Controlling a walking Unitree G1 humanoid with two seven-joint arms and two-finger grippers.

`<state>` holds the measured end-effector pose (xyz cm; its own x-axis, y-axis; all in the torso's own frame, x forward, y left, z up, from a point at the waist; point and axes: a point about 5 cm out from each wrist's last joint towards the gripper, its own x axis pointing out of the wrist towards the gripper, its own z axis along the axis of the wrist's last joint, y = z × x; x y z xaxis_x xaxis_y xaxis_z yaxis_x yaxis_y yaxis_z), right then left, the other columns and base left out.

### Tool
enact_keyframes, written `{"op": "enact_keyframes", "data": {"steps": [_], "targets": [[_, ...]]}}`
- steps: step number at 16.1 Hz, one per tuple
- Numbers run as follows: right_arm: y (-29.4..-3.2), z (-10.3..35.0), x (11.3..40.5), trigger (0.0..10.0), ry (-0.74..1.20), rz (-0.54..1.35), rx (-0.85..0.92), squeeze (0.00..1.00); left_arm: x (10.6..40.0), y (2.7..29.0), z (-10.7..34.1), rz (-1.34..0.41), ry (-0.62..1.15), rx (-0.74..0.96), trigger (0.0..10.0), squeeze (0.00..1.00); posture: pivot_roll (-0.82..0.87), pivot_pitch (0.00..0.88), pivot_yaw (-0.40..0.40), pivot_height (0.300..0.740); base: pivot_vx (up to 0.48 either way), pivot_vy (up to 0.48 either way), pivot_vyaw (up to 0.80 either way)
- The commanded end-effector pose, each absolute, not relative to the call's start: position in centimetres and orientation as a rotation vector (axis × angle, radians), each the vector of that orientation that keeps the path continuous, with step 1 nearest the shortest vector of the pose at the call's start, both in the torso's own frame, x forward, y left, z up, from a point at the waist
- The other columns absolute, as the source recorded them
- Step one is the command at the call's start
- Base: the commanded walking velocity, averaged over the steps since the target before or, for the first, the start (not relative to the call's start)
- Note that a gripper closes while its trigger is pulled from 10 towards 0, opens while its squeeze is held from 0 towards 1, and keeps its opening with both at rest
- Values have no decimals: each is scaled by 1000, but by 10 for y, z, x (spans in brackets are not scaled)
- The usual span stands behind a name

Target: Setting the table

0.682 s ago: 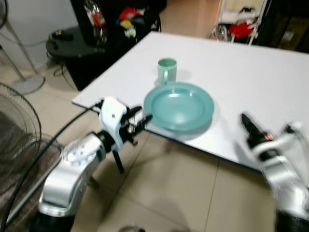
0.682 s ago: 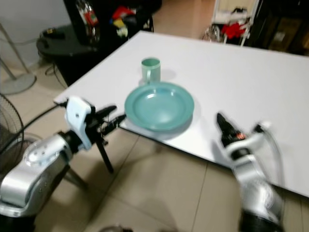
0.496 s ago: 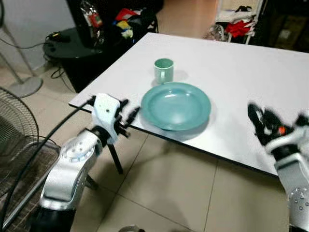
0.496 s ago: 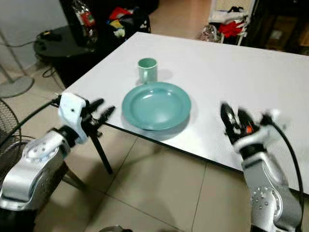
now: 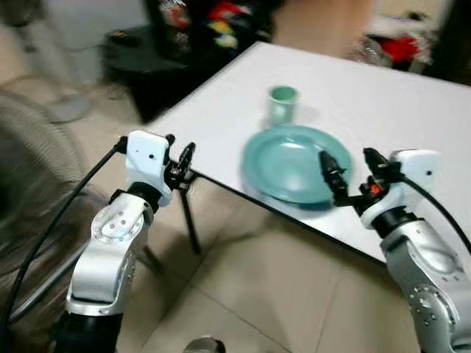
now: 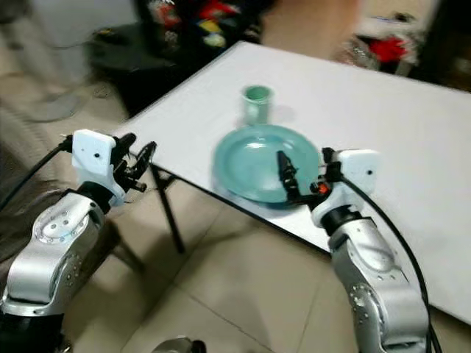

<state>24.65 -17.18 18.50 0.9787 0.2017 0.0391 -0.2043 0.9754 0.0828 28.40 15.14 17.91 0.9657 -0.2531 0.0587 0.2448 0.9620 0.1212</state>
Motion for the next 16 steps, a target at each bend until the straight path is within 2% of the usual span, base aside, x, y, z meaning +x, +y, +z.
{"op": "enact_keyframes", "data": {"steps": [1, 4, 6, 8, 13, 16], "targets": [[-171, 189, 248, 10000, -45, 196, 60, 1000, 281, 153, 180, -225, -86, 132, 10000, 0, 21, 0, 73, 740, 0, 0, 800], [-159, 190, 249, 10000, -60, 266, 70, 1000, 279, 156, 181, -142, -124, 109, 10000, 0, 33, 0, 51, 740, 0, 0, 800], [-154, 192, 249, 10000, -80, 291, 53, 1000, 279, 153, 180, -113, -135, 56, 10000, 0, 24, 0, 70, 740, 0, 0, 800], [-157, 192, 251, 10000, -94, 255, 43, 1000, 281, 148, 182, -119, -152, 90, 10000, 0, 27, 0, 62, 740, 0, 0, 800], [-152, 188, 249, 10000, -100, 265, 59, 1000, 285, 157, 184, -94, -158, 95, 10000, 0, 18, 0, 86, 740, 0, 0, 800], [-154, 183, 248, 10000, -89, 253, 67, 1000, 284, 155, 184, -95, -156, 163, 10000, 0, 28, 0, 81, 740, 0, 0, 800]]}}
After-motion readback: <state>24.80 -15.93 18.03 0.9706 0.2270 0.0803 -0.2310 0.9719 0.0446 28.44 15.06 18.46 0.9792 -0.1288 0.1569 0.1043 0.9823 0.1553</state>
